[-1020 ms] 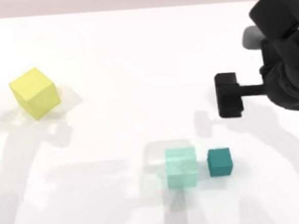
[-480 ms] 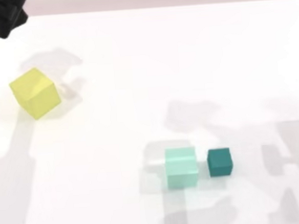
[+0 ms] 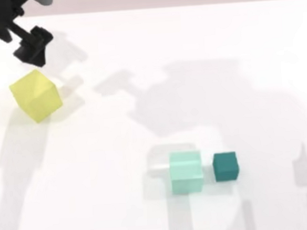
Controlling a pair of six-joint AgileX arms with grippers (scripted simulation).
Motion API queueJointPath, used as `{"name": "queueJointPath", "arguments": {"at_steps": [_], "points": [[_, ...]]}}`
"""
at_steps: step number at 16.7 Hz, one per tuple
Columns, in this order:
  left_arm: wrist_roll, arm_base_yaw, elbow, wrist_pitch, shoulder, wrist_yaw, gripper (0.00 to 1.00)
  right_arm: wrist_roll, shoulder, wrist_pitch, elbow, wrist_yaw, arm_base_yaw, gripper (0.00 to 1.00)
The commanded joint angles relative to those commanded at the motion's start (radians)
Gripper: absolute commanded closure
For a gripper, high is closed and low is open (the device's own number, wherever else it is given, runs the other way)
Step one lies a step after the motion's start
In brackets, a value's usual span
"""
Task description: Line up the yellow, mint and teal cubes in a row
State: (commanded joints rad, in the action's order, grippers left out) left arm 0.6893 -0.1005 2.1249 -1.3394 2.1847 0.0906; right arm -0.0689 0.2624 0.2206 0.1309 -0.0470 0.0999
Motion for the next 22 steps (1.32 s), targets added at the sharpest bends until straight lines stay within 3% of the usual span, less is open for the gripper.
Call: {"name": "queueJointPath", "arguments": {"at_steps": [6, 14, 22], "points": [[0.056, 0.018, 0.111, -0.071, 0.199, -0.077, 0.0, 0.064, -0.241, -0.201, -0.123, 0.043, -0.083, 0.0], [0.059, 0.015, 0.114, -0.07, 0.215, -0.084, 0.0, 0.069, -0.262, -0.221, -0.131, 0.047, -0.09, 0.0], [0.062, 0.021, -0.136, 0.217, 0.247, -0.085, 0.0, 0.069, -0.262, -0.221, -0.131, 0.047, -0.09, 0.0]]}}
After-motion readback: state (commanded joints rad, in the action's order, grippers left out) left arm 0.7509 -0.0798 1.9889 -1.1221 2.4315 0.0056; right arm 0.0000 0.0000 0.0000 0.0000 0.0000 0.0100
